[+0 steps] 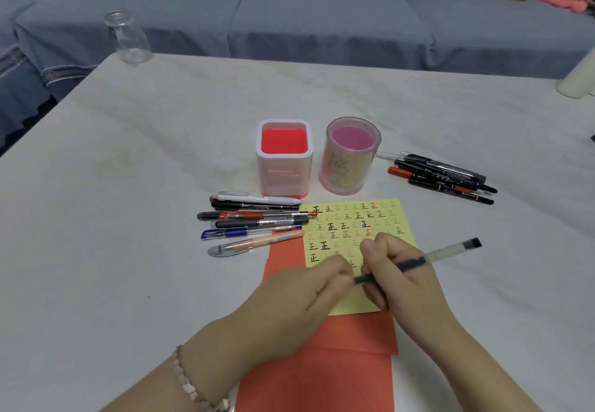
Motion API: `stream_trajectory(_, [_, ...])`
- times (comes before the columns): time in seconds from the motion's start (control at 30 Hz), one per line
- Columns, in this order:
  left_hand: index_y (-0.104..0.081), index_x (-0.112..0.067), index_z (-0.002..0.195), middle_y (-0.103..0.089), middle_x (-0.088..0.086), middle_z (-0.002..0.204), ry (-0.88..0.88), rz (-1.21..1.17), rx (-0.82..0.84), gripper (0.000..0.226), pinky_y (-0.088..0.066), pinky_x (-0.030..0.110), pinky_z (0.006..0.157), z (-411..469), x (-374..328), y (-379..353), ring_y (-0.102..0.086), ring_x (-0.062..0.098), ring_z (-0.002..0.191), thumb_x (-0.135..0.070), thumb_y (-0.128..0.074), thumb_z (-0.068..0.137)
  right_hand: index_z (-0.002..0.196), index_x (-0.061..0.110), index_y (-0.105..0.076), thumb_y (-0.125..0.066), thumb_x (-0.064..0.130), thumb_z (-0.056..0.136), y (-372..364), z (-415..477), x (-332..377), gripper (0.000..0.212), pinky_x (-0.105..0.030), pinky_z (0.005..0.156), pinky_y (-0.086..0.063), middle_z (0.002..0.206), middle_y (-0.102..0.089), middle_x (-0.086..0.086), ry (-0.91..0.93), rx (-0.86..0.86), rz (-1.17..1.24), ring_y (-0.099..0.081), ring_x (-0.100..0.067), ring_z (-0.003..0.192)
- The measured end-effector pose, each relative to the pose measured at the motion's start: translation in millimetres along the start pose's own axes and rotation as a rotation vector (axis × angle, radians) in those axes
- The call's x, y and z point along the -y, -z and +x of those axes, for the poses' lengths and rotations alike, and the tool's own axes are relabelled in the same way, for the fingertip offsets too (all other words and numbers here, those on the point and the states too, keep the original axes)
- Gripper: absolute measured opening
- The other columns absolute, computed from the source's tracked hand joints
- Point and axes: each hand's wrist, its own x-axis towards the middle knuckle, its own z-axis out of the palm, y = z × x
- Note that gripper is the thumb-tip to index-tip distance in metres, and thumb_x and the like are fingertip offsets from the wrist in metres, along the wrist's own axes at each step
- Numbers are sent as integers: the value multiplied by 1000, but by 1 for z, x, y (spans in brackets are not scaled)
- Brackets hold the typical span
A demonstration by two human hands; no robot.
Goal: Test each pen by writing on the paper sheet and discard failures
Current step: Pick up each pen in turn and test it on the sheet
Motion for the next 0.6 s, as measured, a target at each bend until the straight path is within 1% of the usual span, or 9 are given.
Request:
stream_trajectory(0.07, [-44,-26,104,-56,-8,82,58,224,-176,17,-36,28,68,-3,18,-1,-51,12,76,-31,-28,100,56,7,-38,-54,35,81,4,0,-6,41,-13,38,-29,33,-36,3,-11,-127,-24,-30,-7,32])
stream_trajectory(0.1, [-46,-24,104,-58,-5,88,58,308,-273,17,-35,27,68,-3,32,-2,-51,15,80,-26,-30,98,57,5,-38,-54,36,83,7,0,-9,43,-11,40,-31,33,-36,2,-11,-177,-39,-30,-7,33])
stream_trajectory(0.13, [-47,-22,101,-59,-2,87,50,381,-335,18,-33,26,67,-3,47,-3,-49,16,79,-21,-31,93,58,2,-39,-57,37,85,10,0,-12,47,-9,42,-33,34,-37,1,-13,-211,-56,-32,-8,34])
stream_trajectory(0.23, [-51,-18,94,-58,3,80,-17,585,-431,23,-28,28,68,-4,85,-8,-39,17,77,-13,-35,79,58,3,-42,-63,36,80,17,-3,-16,45,-6,47,-36,36,-41,-3,-42,-261,-86,-36,-10,37])
stream_trajectory(0.3, [-55,-16,95,-61,6,86,-34,637,-456,25,-28,30,76,-5,90,-11,-41,20,84,-13,-38,78,56,7,-43,-61,40,82,18,-5,-19,45,-10,44,-35,37,-43,-2,-69,-278,-100,-37,-11,38])
stream_trajectory(0.37, [-57,-12,99,-61,10,94,-69,617,-494,24,-30,33,83,-6,86,-16,-44,23,90,-14,-42,80,56,8,-44,-55,38,81,19,-6,-23,41,-13,43,-34,37,-43,-1,-80,-289,-115,-38,-11,38])
stream_trajectory(0.43, [-58,-8,105,-61,12,104,-125,528,-449,26,-34,33,88,-4,75,-23,-47,24,98,-15,-46,83,56,9,-45,-53,34,83,18,-5,-25,38,-14,42,-34,37,-42,-1,-83,-302,-110,-38,-11,38])
stream_trajectory(0.5, [-58,-7,113,-60,11,118,-157,458,-351,35,-34,31,96,0,65,-30,-47,21,110,-23,-45,85,58,9,-48,-55,27,91,17,-5,-27,38,-15,41,-33,37,-43,-1,-87,-313,-106,-39,-11,38])
stream_trajectory(0.6, [-54,-10,126,-55,5,132,-123,509,-205,53,-28,29,103,6,64,-37,-44,17,123,-41,-42,86,64,8,-53,-47,18,94,12,-4,-28,31,-15,42,-35,40,-47,-1,-94,-289,-102,-41,-9,39])
